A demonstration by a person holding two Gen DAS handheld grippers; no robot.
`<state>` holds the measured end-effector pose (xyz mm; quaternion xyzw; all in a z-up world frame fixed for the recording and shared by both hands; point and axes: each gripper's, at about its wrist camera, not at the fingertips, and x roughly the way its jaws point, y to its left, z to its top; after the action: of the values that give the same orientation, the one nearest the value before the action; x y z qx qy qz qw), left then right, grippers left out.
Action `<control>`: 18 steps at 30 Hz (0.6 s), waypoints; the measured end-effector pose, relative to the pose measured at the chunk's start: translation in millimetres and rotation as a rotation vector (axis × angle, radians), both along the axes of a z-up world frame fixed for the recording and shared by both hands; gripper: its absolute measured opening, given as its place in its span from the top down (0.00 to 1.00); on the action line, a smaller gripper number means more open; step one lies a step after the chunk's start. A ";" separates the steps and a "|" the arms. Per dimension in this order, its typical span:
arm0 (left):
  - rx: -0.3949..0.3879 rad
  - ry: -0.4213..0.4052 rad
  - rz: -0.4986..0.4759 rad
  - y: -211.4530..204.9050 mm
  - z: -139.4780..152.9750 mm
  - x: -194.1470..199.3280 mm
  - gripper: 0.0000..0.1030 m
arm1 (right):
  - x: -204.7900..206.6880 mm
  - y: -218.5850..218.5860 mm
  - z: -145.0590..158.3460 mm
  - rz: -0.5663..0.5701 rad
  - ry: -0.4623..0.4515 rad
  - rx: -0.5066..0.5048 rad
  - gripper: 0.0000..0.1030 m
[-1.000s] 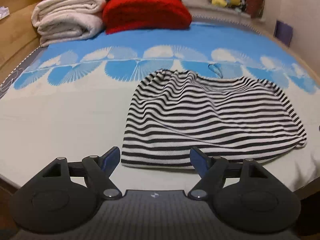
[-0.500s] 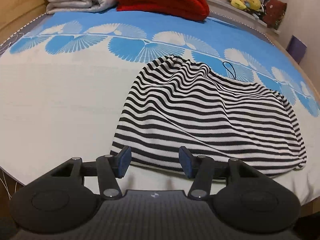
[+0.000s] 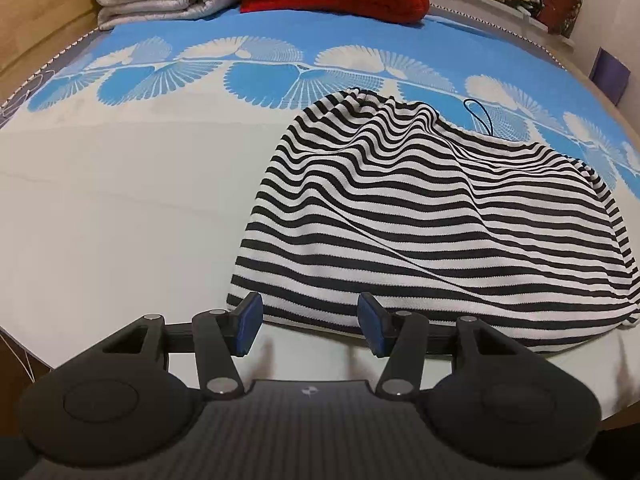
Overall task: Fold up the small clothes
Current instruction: 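Open both grippers and lift them away from the folded top, then grasp the striped bundle edge with the left gripper and lift it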
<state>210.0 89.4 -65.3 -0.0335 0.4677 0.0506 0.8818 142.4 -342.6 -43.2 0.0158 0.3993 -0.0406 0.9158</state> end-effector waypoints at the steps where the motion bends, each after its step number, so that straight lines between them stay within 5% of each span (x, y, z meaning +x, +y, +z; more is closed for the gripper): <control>1: -0.005 -0.001 0.002 -0.1 -0.1 0.2 0.43 | 0.3 -1.3 -0.7 -0.004 0.003 0.003 0.23; 4: -0.043 0.000 0.030 5.7 -1.6 3.1 0.38 | 2.3 -2.5 -4.8 -0.011 0.017 0.001 0.23; 7: -0.140 0.018 0.116 21.3 -8.5 13.2 0.22 | 5.0 -1.1 -7.5 -0.014 0.028 0.004 0.23; 13: -0.435 0.110 0.339 58.9 -44.9 35.3 0.20 | 1.6 7.8 -8.2 0.019 0.026 -0.040 0.23; 18: -0.556 0.097 0.445 71.4 -63.2 45.1 0.15 | -4.4 10.4 -10.1 0.044 0.028 -0.106 0.23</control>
<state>255.1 160.8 -128.6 -0.3706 0.4863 0.1139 0.7831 138.0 -332.1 -53.3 -0.0418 0.4096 -0.0417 0.9104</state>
